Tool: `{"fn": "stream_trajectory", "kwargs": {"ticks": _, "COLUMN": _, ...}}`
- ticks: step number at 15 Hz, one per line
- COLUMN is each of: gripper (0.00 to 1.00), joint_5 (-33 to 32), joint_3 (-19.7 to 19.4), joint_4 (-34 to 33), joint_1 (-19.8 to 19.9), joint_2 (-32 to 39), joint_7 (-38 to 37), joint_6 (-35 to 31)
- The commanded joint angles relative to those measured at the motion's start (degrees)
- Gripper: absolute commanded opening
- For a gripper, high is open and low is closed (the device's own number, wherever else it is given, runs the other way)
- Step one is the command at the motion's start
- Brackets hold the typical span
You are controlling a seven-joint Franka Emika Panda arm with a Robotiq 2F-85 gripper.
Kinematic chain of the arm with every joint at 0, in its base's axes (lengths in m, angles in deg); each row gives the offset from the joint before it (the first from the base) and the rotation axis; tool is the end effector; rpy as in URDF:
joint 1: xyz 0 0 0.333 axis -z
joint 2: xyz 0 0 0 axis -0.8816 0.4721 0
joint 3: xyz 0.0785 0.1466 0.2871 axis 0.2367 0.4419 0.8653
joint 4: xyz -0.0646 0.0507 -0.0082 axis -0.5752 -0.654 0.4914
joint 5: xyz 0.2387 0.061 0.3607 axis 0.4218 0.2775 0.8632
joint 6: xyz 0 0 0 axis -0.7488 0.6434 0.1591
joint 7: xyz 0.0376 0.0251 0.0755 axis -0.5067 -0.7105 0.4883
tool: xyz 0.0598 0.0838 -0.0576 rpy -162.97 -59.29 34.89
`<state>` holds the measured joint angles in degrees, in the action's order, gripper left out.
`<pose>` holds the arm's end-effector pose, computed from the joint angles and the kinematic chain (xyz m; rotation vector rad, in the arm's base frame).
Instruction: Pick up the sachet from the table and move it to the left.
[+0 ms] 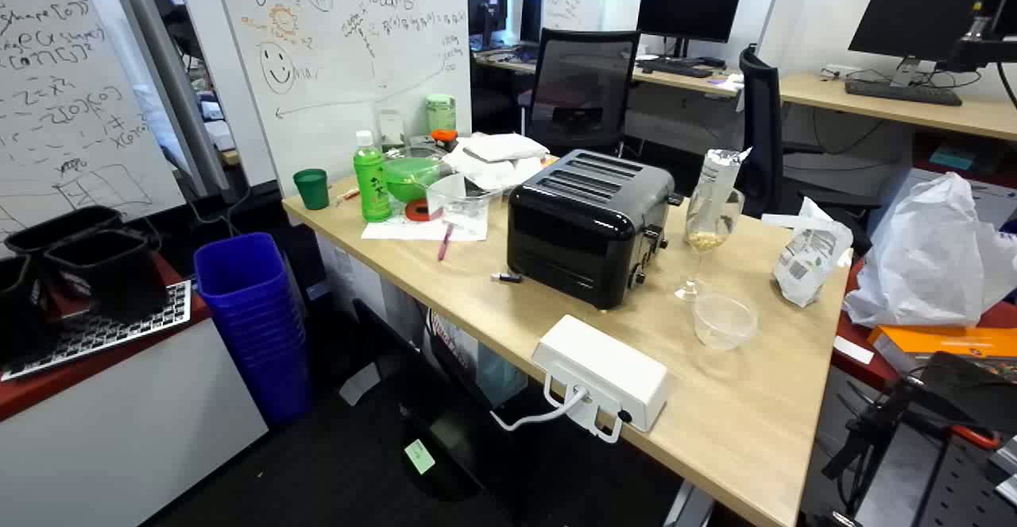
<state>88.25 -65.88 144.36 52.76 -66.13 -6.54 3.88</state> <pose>0.3436 0.1606 0.5645 3.0100 0.3396 -0.2149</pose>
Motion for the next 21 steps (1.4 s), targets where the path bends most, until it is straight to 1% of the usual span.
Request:
{"fn": "stream_trajectory", "kwargs": {"ticks": 1, "gripper": 1.00, "joint_5": -0.11, "joint_3": -0.18, "joint_4": -0.17, "joint_1": -0.26, "joint_2": 0.12, "joint_7": -0.14, "joint_6": 0.13}}
{"fn": "stream_trajectory", "kwargs": {"ticks": 6, "gripper": 1.00, "joint_5": -0.11, "joint_3": -0.18, "joint_4": -0.17, "joint_1": -0.26, "joint_2": 0.12, "joint_7": -0.14, "joint_6": 0.13}}
{"fn": "stream_trajectory", "kwargs": {"ticks": 8, "gripper": 1.00, "joint_5": -0.12, "joint_3": -0.16, "joint_4": 0.73, "joint_1": 0.77, "joint_2": 0.51, "joint_7": -2.33, "joint_6": -1.76}}
{"fn": "stream_trajectory", "kwargs": {"ticks": 11, "gripper": 1.00, "joint_5": -0.21, "joint_3": -0.54, "joint_4": 5.21, "joint_1": 3.73, "joint_2": 0.89, "joint_7": -9.55, "joint_6": -10.68}}
{"fn": "stream_trajectory", "kwargs": {"ticks": 15, "gripper": 1.00, "joint_5": -0.32, "joint_3": -2.86, "joint_4": 10.76, "joint_1": 8.42, "joint_2": 3.47, "joint_7": -16.76, "joint_6": -21.19}}
{"fn": "stream_trajectory", "kwargs": {"ticks": 17, "gripper": 1.00, "joint_5": -1.72, "joint_3": -3.92, "joint_4": 13.04, "joint_1": 11.21, "joint_2": 4.55, "joint_7": -20.12, "joint_6": -25.81}}
{"fn": "stream_trajectory", "kwargs": {"ticks": 19, "gripper": 1.00, "joint_5": -4.35, "joint_3": -4.85, "joint_4": 14.52, "joint_1": 13.99, "joint_2": 5.76, "joint_7": -22.75, "joint_6": -28.98}}
{"fn": "stream_trajectory", "kwargs": {"ticks": 21, "gripper": 1.00, "joint_5": -7.79, "joint_3": -5.81, "joint_4": 15.40, "joint_1": 16.42, "joint_2": 6.76, "joint_7": -24.21, "joint_6": -29.59}}
